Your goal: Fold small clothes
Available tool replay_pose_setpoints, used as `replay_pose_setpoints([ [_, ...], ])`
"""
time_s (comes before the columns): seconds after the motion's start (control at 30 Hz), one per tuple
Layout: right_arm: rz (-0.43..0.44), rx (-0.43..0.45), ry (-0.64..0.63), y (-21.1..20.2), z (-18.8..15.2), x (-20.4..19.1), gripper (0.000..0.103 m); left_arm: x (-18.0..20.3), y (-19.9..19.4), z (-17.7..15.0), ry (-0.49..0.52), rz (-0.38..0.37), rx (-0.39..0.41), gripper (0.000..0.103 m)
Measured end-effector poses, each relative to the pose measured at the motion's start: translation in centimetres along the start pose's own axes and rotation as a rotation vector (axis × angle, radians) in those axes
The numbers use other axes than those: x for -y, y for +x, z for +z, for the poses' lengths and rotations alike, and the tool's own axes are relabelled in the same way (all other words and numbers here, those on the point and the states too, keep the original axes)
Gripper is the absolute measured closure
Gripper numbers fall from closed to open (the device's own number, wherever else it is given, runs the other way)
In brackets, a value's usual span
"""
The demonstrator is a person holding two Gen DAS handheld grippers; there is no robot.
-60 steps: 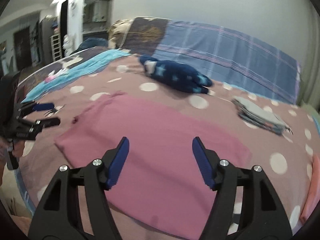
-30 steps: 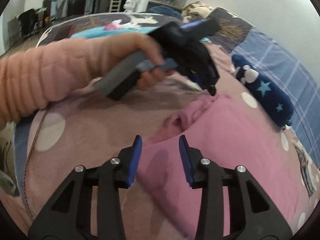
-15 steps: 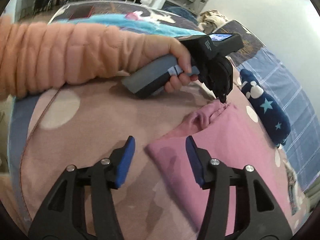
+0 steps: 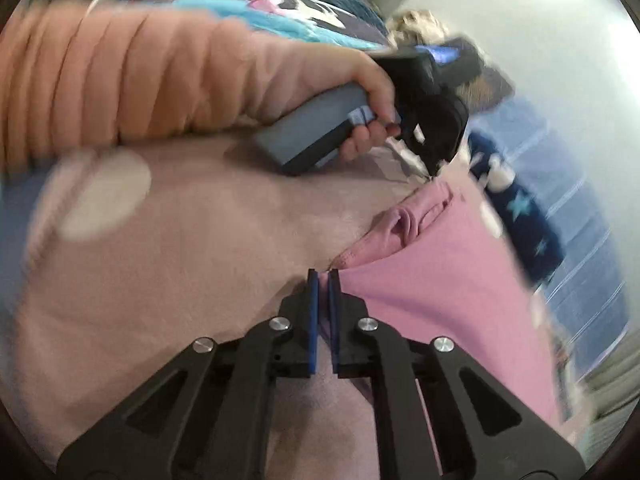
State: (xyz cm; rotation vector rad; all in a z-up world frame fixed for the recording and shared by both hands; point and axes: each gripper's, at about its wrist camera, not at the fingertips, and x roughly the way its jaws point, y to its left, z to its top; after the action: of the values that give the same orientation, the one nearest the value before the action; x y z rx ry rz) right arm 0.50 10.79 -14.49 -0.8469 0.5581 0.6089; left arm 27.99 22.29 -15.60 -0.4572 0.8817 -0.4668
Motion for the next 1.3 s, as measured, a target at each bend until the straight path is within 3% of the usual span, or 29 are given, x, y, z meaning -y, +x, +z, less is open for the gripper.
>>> replay_pose_setpoints([
  [0.07, 0.033, 0.022, 0.078, -0.7, 0.2, 1.4, 0.093, -0.7, -1.1, 0.1, -0.034, -0.015, 0.032, 0.103],
  [0.1, 0.05, 0.025, 0.11, -0.9, 0.1, 2.0, 0.089, -0.8, -1.6, 0.1, -0.036, -0.008, 0.037, 0.098],
  [0.17, 0.053, 0.016, 0.154, -1.5, -0.3, 2.8, 0.081, -0.6, -2.8, 0.0, -0.032, -0.02, 0.028, 0.062],
  [0.2, 0.043, 0.016, 0.162, -1.8, -0.6, 2.9, 0.075, -0.2, -3.6, -0.2, -0.013, -0.04, 0.029, 0.058],
  [0.33, 0.01, -0.023, 0.198, -2.2, -2.2, 3.9, 0.072, 1.7, -3.9, -1.6, 0.036, -0.108, -0.05, 0.043],
  [0.47, 0.005, -0.056, 0.226, -2.2, -2.7, 4.2, 0.07, 3.5, -1.8, -2.6, 0.015, -0.159, -0.159, 0.039],
  [0.67, 0.019, -0.083, 0.277, -1.2, -3.0, 4.7, 0.063, 5.8, 0.5, -1.6, 0.071, -0.079, -0.192, 0.037],
  [1.1, 0.038, -0.092, 0.365, -0.4, -3.2, 5.4, 0.056, 6.8, 2.1, -1.5, 0.186, -0.053, -0.134, 0.036],
  [1.3, 0.017, -0.092, 0.351, -0.5, -3.1, 5.0, 0.056, 6.7, 2.9, -0.3, 0.158, -0.078, -0.161, 0.036],
])
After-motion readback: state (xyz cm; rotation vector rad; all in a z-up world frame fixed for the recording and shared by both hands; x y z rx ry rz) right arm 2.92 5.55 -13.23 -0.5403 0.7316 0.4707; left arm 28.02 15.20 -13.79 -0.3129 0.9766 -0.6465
